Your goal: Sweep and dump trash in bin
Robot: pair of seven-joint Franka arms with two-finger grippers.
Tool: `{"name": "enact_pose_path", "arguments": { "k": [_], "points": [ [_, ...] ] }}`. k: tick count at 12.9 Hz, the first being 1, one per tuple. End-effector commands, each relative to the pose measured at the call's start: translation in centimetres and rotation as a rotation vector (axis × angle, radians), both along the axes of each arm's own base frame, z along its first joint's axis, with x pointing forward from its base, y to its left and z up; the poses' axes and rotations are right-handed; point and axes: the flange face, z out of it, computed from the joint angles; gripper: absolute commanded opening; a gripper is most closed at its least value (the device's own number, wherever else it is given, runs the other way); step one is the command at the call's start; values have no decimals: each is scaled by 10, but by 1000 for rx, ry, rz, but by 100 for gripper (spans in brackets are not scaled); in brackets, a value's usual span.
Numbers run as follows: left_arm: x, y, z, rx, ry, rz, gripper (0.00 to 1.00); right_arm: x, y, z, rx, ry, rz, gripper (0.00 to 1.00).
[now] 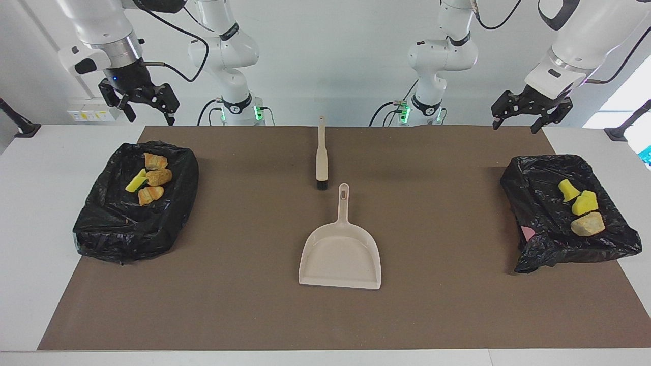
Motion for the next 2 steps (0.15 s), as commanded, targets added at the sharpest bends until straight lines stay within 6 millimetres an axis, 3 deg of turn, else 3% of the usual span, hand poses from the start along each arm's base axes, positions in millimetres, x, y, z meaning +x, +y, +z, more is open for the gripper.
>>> {"name": "enact_pose_path", "arguments": {
  "k": [1, 2],
  "points": [
    [2, 4, 4, -3, 5, -16, 100, -3, 0, 4, 21, 2, 14, 100],
    [1, 6, 5, -4, 4, -15, 100, -3, 0, 4, 23, 2, 12, 100]
  ]
}}
